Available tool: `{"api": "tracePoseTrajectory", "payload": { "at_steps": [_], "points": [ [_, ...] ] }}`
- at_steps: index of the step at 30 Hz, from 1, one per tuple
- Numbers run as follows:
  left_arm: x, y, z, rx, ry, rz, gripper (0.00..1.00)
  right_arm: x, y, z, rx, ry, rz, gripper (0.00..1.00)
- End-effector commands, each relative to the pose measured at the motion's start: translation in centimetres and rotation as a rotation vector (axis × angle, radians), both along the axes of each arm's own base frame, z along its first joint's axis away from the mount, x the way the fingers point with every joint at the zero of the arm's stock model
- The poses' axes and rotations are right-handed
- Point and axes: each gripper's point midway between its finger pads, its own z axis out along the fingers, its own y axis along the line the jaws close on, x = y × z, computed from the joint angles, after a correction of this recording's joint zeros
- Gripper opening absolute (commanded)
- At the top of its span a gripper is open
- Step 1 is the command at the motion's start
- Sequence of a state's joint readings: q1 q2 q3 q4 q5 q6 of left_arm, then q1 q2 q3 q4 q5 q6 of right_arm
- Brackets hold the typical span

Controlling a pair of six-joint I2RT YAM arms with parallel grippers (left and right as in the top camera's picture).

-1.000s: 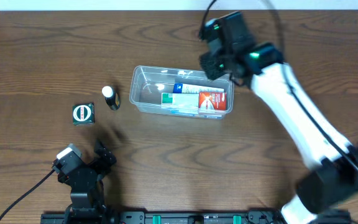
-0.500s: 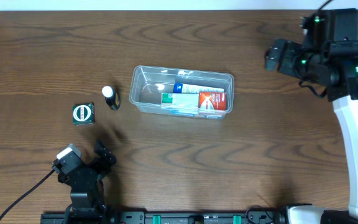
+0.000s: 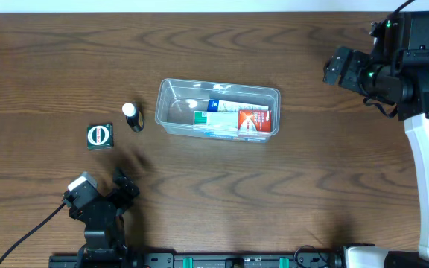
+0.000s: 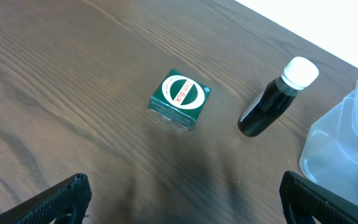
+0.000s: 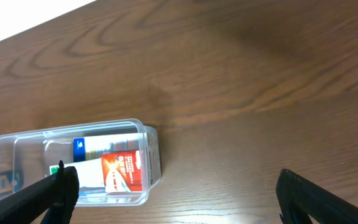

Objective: Pack container
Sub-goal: 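Withdraw the right arm up and to the right, then reach the left gripper toward the dark bottle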

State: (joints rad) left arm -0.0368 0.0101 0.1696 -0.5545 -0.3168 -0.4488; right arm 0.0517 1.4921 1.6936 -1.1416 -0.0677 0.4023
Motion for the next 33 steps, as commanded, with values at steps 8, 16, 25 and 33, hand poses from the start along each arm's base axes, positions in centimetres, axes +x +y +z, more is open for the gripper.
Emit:
{"api": "tracePoseTrajectory", "payload": {
  "at_steps": [8,16,25,33],
  "points": [
    [1.2,-3.7,-0.1,-0.242,-0.068,-0.123,0.98,-0.1,-0.2,0.5,0.007,-0.011,-0.016,0.99],
    [2.1,-5.4,5.0,-0.286,-0.069,-0.210,0.98,-0.1,-0.2,0.5,0.008,-0.011,-0.016,0.99],
    [7.4,-5.6,13.8,-0.125,0.280,-0.288,0.98,-0.1,-0.2,0.5,0.008,-0.011,-0.016,0.99],
    [14.8,-5.6,15.3,0.073,0.460,-0.436,0.98,-0.1,-0.2,0.5,0.008,-0.011,-0.016,0.99]
  ]
}}
